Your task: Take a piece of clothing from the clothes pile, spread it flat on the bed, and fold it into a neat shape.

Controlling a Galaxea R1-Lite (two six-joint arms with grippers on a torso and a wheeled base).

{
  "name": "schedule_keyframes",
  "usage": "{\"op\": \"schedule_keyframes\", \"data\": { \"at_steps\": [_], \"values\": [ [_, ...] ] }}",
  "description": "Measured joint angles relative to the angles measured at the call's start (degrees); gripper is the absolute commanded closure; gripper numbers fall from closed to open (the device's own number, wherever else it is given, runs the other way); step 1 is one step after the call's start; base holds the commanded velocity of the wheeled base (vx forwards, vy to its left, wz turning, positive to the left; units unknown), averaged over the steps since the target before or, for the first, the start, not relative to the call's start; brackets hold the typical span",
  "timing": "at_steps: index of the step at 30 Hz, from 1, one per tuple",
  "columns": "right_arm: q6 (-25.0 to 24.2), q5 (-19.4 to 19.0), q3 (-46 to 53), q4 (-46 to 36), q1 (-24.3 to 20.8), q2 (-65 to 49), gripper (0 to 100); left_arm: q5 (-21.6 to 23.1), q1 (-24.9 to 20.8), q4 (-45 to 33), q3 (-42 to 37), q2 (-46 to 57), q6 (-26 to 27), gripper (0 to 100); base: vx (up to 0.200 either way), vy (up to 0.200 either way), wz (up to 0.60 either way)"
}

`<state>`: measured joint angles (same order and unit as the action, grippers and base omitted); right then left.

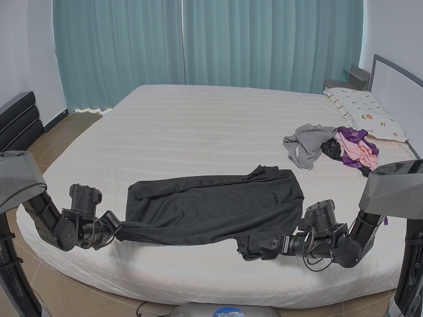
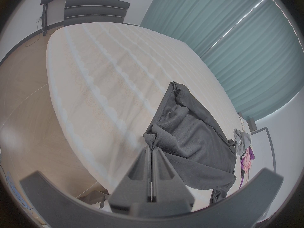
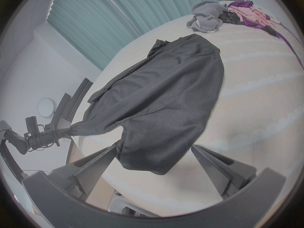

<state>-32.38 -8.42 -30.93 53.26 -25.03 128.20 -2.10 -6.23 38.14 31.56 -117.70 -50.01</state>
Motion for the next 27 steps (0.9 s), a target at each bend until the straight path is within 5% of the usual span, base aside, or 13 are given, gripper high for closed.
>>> {"op": "schedule_keyframes", "data": {
  "at_steps": [3,4,17,27],
  "values": [
    [-0.5,0.1,-1.0,-0.2,-0.2,1.3,0,0.0,0.0,0.0,0.0,0.0,0.0,100,0.0,0.0,0.0],
    [-0.6,0.1,-1.4,-0.2,-0.2,1.7,100,0.0,0.0,0.0,-0.1,0.1,0.0,100,0.0,0.0,0.0],
    [-0.9,2.9,0.6,-0.4,1.1,2.5,100,0.1,-0.2,-0.3,-0.3,0.1,0.1,100,0.0,0.0,0.0],
    [3.9,-1.8,12.9,-2.6,6.7,-5.9,100,0.1,-0.2,-0.5,-1.2,0.1,2.2,100,0.0,0.0,0.0]
  ]
}}
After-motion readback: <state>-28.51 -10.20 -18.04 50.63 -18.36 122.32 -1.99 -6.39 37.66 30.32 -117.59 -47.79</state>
